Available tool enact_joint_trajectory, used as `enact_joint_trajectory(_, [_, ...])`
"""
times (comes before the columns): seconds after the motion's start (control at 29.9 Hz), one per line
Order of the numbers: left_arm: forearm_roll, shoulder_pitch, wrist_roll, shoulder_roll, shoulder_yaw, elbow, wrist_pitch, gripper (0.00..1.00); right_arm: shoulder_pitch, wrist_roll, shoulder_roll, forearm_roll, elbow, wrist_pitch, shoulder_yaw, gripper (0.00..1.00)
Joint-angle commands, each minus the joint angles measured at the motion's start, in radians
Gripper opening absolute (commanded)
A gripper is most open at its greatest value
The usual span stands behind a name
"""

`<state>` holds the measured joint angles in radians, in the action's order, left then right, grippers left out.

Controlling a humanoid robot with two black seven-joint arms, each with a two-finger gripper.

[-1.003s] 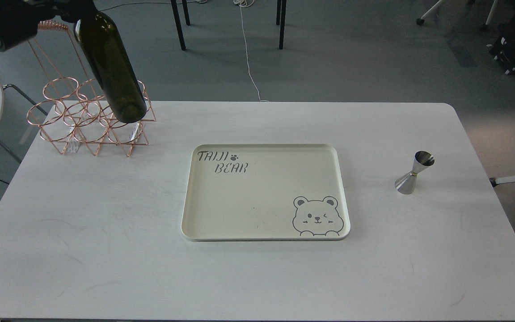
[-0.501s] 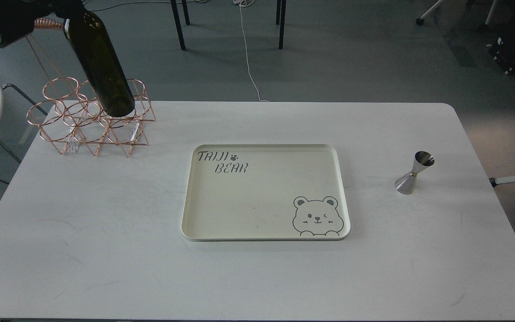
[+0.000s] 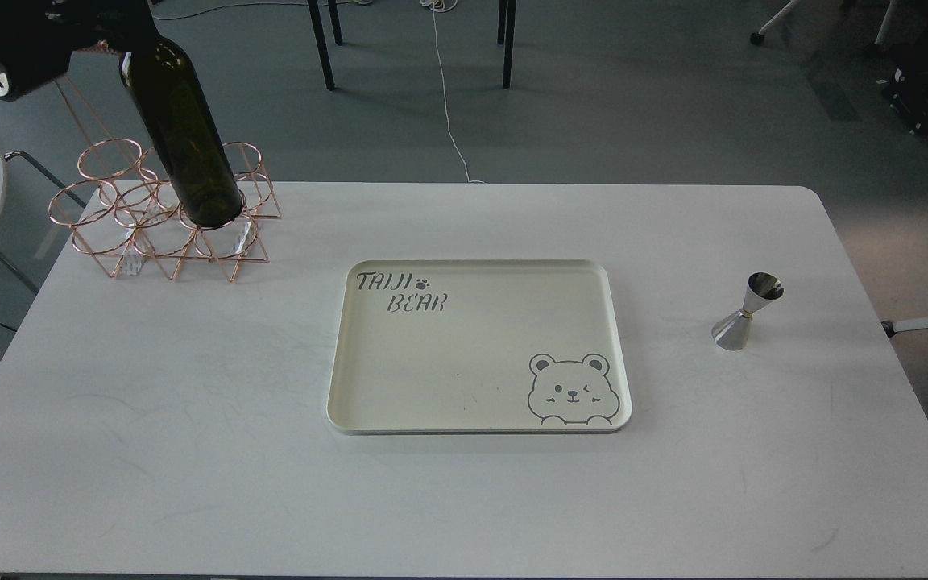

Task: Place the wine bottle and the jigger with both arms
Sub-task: 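Carry the bottle over the copper rack and lower it in, then release the bottle and withdraw the left gripper upward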

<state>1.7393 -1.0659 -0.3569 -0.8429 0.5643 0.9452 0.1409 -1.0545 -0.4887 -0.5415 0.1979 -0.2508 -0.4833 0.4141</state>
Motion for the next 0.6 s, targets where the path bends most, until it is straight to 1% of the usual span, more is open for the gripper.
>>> enact_joint_trajectory(0.0, [-0.003,0.004,0.003,0.011,-0.01,0.0,-0.003,0.15,-0.001,0.0,0.003,0.0,-0.001,0.0,0.0,0.96])
enact_joint_trajectory(0.07, [-0.003,0.006,0.003,0.027,-0.029,-0.003,-0.015,0.16,-0.001,0.0,0.003,0.0,-0.001,0.0,0.0,0.96])
enact_joint_trajectory(0.2, [-0.007,0.006,0.003,0.03,-0.093,-0.017,-0.066,0.19,-0.002,0.0,0.002,0.0,-0.001,0.0,-0.001,0.96])
enact_joint_trajectory(0.27, [-0.027,0.007,0.004,0.03,-0.125,-0.029,-0.084,0.23,-0.002,0.0,0.003,0.0,-0.001,0.0,-0.001,0.96])
enact_joint_trajectory(0.4, [-0.093,0.007,0.001,0.048,-0.179,-0.088,-0.095,0.25,-0.002,0.0,0.008,0.0,-0.001,0.0,-0.001,0.96])
enact_joint_trajectory(0.57, [-0.148,0.007,0.001,0.07,-0.208,-0.14,-0.093,0.31,-0.002,0.0,0.015,0.0,-0.001,0.0,-0.001,0.96])
